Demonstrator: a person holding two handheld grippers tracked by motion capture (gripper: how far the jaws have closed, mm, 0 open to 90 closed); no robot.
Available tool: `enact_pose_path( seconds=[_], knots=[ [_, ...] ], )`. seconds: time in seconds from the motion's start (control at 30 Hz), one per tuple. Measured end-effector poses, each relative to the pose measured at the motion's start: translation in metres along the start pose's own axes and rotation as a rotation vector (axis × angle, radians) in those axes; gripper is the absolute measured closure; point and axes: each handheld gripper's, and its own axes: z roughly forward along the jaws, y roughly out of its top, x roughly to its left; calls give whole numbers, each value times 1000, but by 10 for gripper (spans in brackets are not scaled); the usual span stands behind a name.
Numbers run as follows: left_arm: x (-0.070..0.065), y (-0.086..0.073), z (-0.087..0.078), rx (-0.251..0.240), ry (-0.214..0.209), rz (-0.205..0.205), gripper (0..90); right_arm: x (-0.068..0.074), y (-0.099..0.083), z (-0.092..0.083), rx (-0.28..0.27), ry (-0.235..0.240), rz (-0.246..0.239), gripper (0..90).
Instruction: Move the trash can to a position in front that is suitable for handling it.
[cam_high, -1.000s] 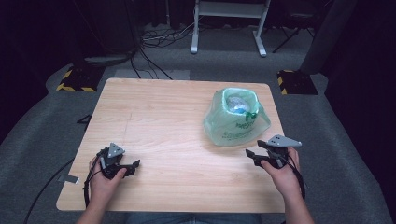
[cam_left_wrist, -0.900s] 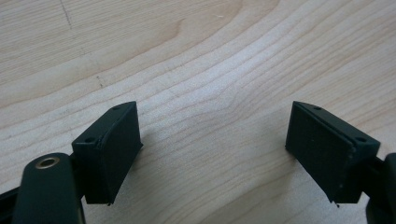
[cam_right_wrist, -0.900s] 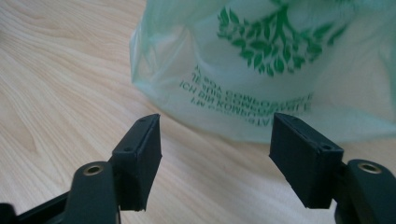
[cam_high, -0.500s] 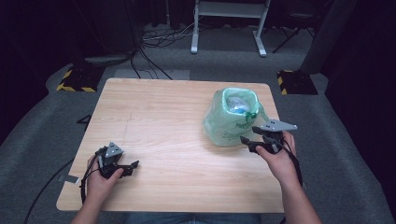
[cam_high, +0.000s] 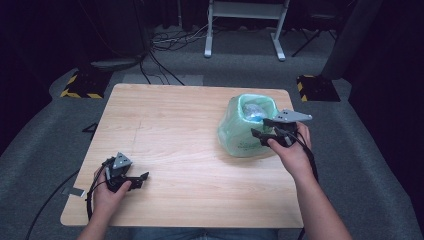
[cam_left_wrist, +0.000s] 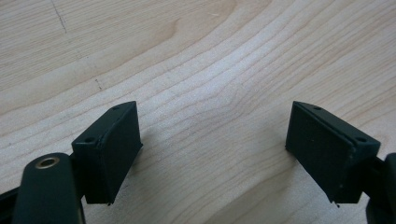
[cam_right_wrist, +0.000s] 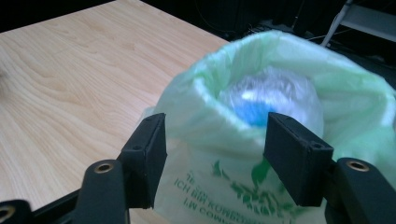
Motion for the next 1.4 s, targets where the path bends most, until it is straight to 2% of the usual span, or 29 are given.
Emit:
enact_pose_path(
  seconds=[0.2, 0.43, 0.63, 0.8, 0.97, 1.03, 1.13, 1.33, 1.37, 1.4],
  knots=[
    [0, 0, 0, 1, -1, -1, 179, 2, 19, 17, -6, -13, -50, 399],
    [0, 0, 0, -1, 0, 0, 179, 1, 29, 42, 23, -11, -68, 431],
    [0, 0, 0, -2, 2, 0, 178, 4, 30, 60, 65, 4, -88, 580],
    [0, 0, 0, -2, 2, 0, 177, 7, 29, 73, 113, 13, -105, 654],
    [0, 0, 0, -2, 3, 1, 176, 7, 29, 75, 128, 0, -113, 737],
    [0, 0, 0, -2, 3, 3, 174, 6, 29, 75, 133, 10, -99, 747],
    [0, 1, 1, 0, 3, 4, 169, 9, 29, 73, 137, 24, -121, 759],
    [0, 1, 1, 0, 2, 3, 163, 31, 28, 66, 143, 67, -143, 759],
    [0, 1, 1, 0, 2, 3, 164, 31, 28, 66, 143, 67, -143, 759],
    [0, 1, 1, 0, 3, 4, 163, 40, 27, 64, 144, 83, -149, 759]
  ],
)
